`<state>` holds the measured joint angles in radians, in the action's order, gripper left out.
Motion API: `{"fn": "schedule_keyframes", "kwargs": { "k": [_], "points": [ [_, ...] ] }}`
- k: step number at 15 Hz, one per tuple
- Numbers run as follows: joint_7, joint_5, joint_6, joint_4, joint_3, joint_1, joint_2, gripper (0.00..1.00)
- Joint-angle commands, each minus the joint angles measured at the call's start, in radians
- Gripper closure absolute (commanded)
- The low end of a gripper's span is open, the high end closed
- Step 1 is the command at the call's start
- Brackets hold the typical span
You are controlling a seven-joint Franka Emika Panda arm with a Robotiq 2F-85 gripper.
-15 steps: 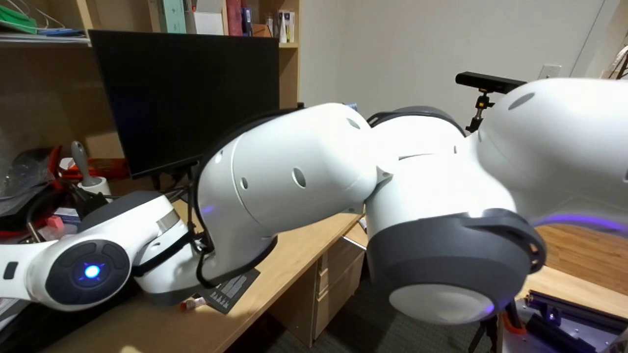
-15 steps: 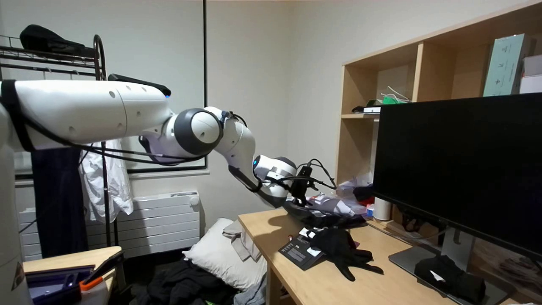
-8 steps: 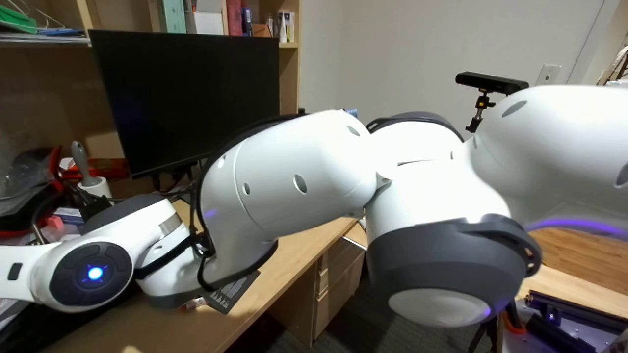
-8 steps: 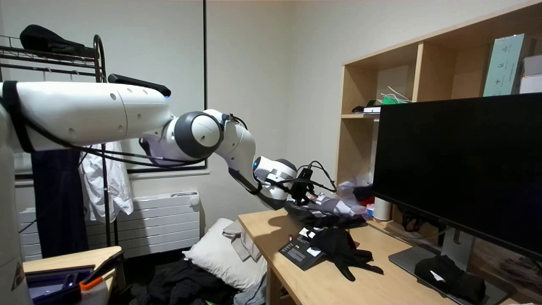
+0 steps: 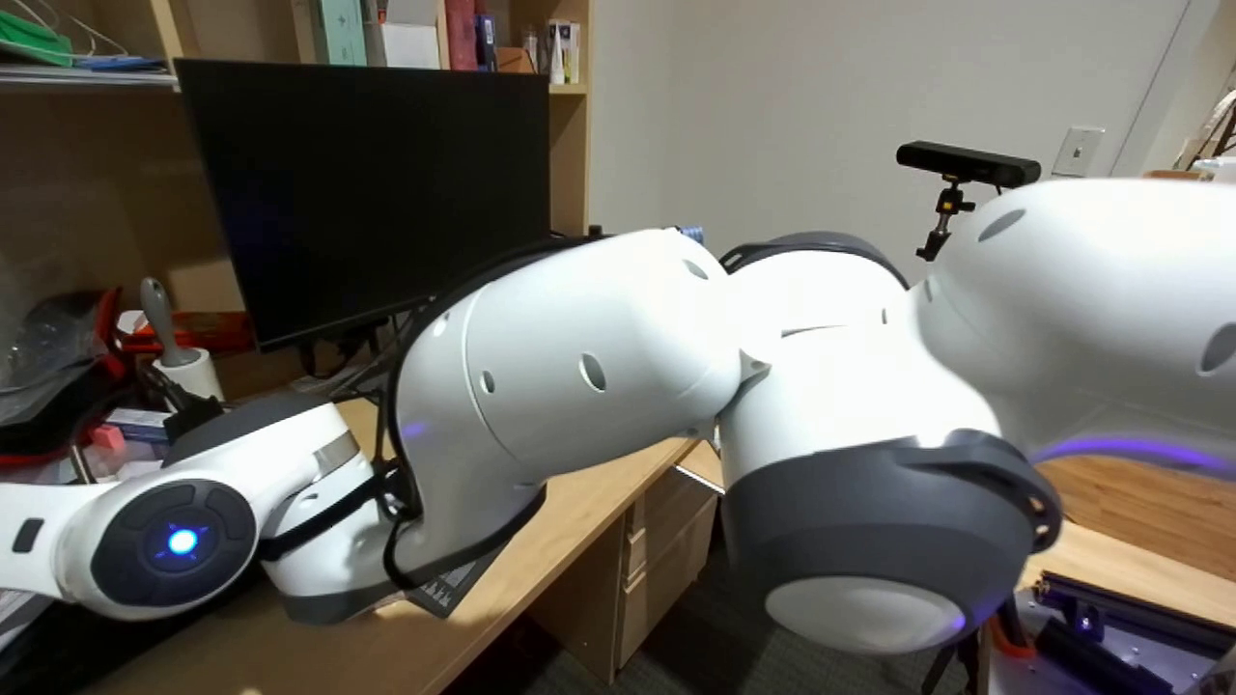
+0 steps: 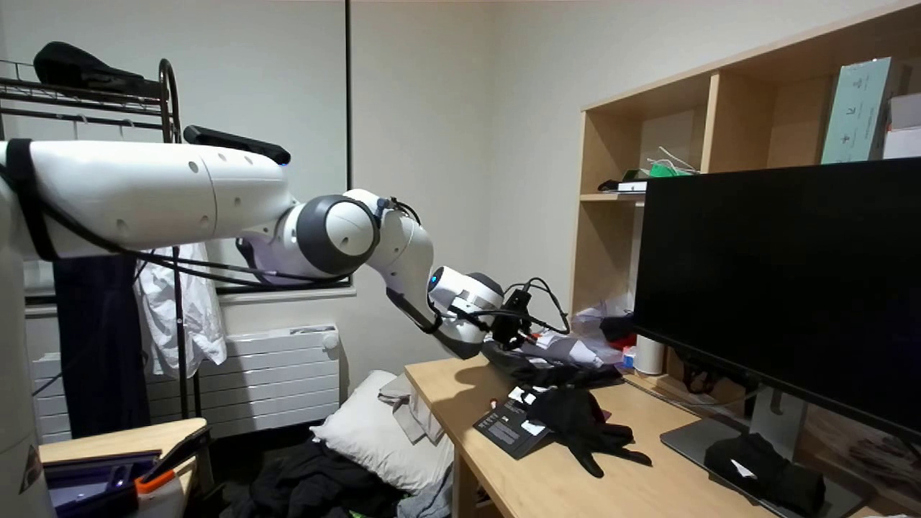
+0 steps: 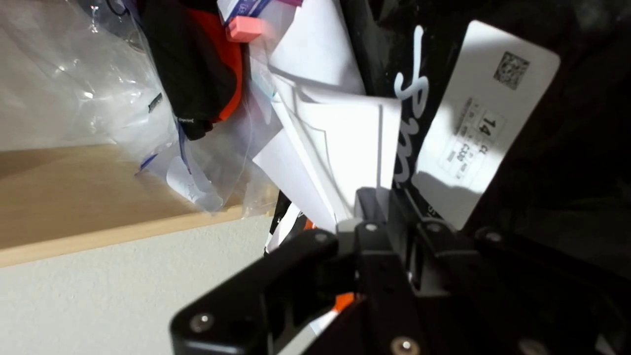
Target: Take the papers on the black object and move them to the right on the desk
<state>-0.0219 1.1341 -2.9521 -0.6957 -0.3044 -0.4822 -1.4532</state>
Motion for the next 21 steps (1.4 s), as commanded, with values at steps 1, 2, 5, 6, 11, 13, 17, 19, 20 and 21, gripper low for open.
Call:
{"fn": "schedule_keyframes", "kwargs": {
  "k": [1, 2, 5, 6, 11, 13, 17, 19, 20, 21],
  "points": [
    [0.059, 0.006, 0.009, 0.108, -0.030, 0.008, -0.055, 0.57],
    [0.111, 0.041, -0.005, 0.052, -0.048, -0.005, -0.012, 0.52],
    [0.207, 0.079, 0.010, 0.073, -0.100, -0.019, -0.016, 0.31],
    [0.234, 0.085, 0.014, 0.095, -0.116, -0.020, -0.028, 0.26],
    [0.295, 0.098, 0.050, 0.090, -0.151, -0.034, -0.028, 0.00],
    [0.284, 0.092, 0.072, 0.053, -0.138, -0.042, -0.010, 0.00],
    [0.276, 0.082, 0.108, 0.048, -0.111, -0.040, -0.013, 0.00],
    [0.261, 0.068, 0.108, 0.045, -0.089, -0.035, -0.014, 0.00],
    [0.260, 0.067, 0.105, 0.045, -0.082, -0.033, -0.014, 0.00],
    [0.262, 0.069, 0.104, 0.045, -0.077, -0.032, -0.015, 0.00]
  ]
}}
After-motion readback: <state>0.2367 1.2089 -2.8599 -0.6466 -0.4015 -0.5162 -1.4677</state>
